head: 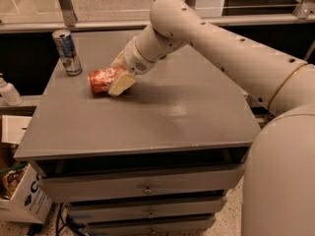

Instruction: Pick coke can

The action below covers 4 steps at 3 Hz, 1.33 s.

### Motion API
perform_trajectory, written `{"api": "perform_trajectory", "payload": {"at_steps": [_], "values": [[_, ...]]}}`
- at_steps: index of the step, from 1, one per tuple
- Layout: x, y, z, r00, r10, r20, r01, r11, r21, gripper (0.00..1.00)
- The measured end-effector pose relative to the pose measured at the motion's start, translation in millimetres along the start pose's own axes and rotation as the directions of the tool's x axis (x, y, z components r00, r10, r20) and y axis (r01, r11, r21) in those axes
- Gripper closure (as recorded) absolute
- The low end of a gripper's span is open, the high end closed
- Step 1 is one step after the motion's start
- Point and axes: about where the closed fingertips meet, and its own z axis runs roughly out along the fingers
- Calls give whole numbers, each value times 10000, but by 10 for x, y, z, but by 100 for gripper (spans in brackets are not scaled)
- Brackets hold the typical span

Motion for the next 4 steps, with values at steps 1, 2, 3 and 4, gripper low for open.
{"api": "perform_trajectory", "payload": {"at_steps": [1, 2, 3, 4], "values": [[5, -26, -45, 10000, 69, 69, -69, 10000, 47, 65], [-51, -28, -210, 9992, 40, 387, -47, 9998, 180, 87], [-165, -2, -543, 9954, -58, 952, 10, 9987, 505, 100], [-332, 35, -1028, 9823, -343, 1841, 179, 9958, 901, 100]]}}
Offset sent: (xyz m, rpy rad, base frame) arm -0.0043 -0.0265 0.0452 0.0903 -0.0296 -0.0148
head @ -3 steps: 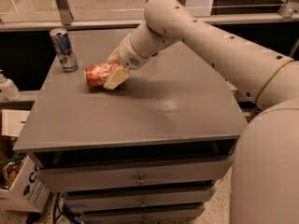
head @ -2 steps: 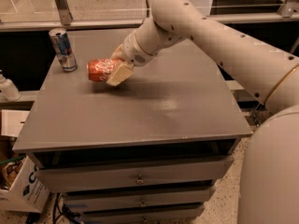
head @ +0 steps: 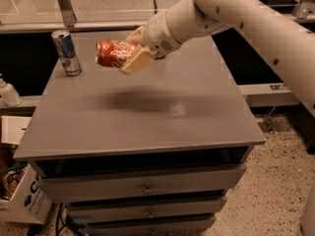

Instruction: Pick coke can

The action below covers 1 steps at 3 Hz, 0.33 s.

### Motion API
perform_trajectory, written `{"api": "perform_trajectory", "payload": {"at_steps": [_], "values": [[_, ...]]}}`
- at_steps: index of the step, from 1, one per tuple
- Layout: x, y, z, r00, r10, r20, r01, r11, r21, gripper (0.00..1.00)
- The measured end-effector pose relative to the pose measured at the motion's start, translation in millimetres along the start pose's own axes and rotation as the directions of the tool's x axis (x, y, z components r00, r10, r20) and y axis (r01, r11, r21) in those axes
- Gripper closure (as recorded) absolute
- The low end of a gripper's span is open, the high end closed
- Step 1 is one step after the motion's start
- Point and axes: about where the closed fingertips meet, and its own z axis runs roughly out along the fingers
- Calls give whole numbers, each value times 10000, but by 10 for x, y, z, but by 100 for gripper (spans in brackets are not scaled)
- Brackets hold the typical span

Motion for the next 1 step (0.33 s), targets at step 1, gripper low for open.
{"api": "perform_trajectory", "payload": {"at_steps": [1], "values": [[-8, -1, -50, 9999, 35, 108, -36, 10000, 46, 100]]}}
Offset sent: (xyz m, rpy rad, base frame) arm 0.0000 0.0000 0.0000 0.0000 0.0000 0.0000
